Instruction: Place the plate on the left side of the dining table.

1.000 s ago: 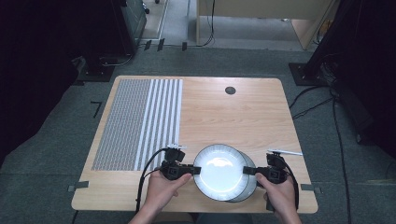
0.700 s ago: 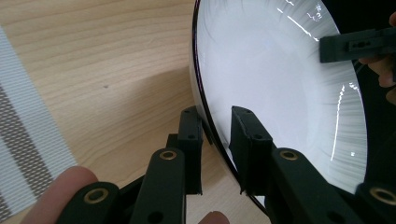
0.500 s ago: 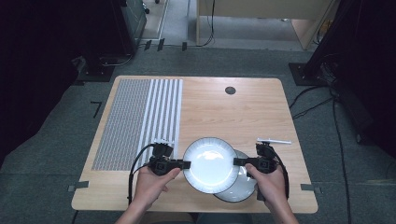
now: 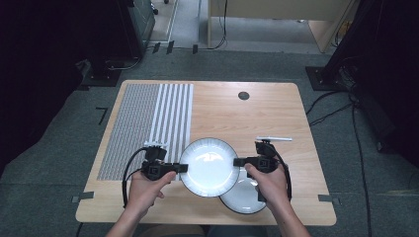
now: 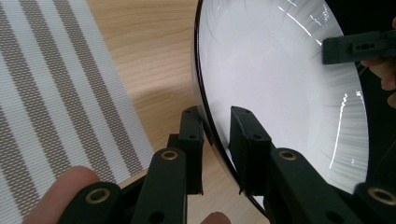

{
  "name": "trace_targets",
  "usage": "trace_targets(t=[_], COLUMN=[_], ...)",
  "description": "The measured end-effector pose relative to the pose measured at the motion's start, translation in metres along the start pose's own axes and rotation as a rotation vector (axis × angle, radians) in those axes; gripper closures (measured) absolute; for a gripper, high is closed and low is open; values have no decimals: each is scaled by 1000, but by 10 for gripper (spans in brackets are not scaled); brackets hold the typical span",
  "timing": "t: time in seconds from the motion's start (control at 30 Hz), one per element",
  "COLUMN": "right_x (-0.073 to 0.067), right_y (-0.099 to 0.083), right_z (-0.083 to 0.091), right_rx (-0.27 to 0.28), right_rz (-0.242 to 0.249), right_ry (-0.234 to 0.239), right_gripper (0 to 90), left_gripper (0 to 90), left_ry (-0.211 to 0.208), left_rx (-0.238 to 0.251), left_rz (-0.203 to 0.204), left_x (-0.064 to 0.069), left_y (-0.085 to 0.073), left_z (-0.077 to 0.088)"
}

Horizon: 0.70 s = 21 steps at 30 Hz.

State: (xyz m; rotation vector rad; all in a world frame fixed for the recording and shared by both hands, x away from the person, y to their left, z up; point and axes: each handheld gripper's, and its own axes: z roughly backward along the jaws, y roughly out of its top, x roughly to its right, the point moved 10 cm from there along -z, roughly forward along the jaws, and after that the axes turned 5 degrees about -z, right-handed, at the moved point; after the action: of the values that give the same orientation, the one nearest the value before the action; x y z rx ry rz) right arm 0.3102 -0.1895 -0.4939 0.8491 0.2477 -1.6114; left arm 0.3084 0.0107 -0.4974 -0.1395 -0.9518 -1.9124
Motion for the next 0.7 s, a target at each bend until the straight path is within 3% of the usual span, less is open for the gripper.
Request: trace_targets(t=[0.3,0.7], right_x=[-23,-56], right_y=[7,17], right_z=[-19,-55], right_rx=[-19,-33], right_rz=[20,25], right_ry=[3,24], right_gripper=[869,869], left_gripper=[763,768], left_ry=[18,73], left_rx=[22,46], left_rz=[36,61], left_x=[-24,-62], left_y=[2,7], left_z=[18,46])
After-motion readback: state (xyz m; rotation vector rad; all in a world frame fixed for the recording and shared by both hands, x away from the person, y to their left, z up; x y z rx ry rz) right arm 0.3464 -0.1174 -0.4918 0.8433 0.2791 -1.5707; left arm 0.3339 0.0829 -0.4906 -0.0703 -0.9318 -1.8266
